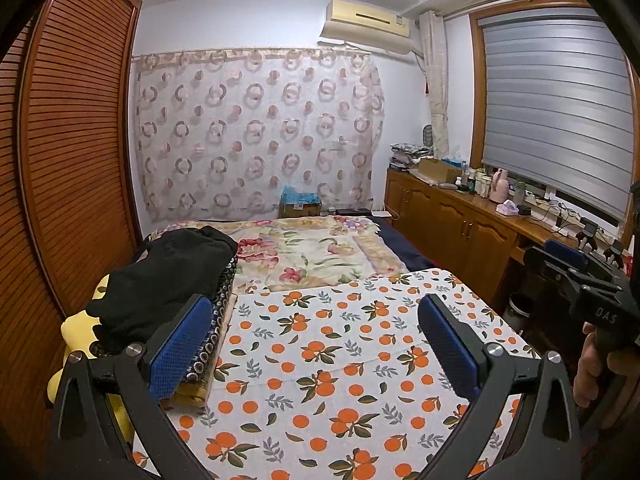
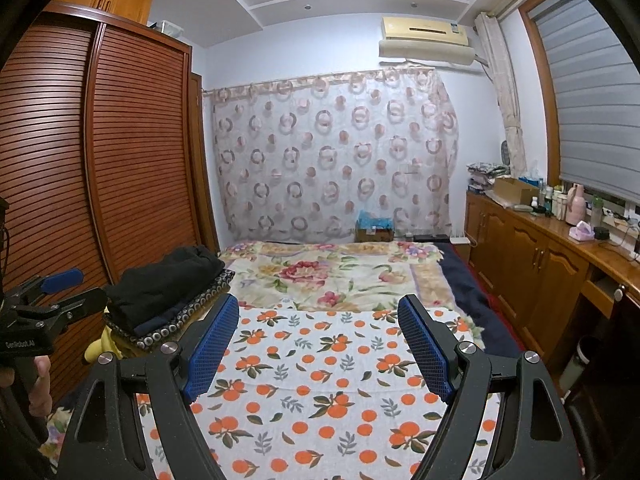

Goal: Fold small clothes

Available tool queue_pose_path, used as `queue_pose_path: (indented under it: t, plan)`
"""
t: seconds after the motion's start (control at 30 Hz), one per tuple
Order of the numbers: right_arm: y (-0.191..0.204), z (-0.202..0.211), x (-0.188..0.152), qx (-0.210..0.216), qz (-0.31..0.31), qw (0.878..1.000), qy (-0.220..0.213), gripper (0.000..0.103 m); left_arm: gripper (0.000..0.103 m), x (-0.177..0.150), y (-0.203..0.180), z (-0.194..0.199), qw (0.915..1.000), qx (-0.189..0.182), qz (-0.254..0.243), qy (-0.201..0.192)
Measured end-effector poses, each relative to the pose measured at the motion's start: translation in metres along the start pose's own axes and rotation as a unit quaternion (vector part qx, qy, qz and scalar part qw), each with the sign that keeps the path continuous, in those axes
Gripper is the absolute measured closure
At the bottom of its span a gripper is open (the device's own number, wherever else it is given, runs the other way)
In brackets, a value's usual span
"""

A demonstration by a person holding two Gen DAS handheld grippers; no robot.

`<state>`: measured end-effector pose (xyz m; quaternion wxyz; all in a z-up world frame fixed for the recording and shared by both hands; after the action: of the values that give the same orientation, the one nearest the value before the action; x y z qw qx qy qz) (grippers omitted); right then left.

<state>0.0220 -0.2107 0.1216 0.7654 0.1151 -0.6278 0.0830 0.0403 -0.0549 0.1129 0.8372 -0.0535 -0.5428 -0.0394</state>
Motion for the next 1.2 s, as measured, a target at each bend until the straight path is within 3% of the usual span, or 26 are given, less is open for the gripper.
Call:
queue_pose_path:
  t: [1.2]
  plan:
    - [-0.016, 0.000, 0.001, 0.002, 0.009, 1.000, 0.000, 0.020, 0.000, 0.001, 0.009, 0.008, 0.9999, 0.010, 0.000, -0.004]
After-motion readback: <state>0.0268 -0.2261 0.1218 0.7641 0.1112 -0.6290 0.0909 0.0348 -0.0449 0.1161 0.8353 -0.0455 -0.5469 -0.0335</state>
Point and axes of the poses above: each gripper's, at about its wrist camera, not at the fingertips, and z roughly against the way its jaws point, y to its left, x to its top, the point moved 2 cm from there along -z, roughly the way its jaws point, and after that the axes turned 2 degrees about -x, right-handed, at the moved point
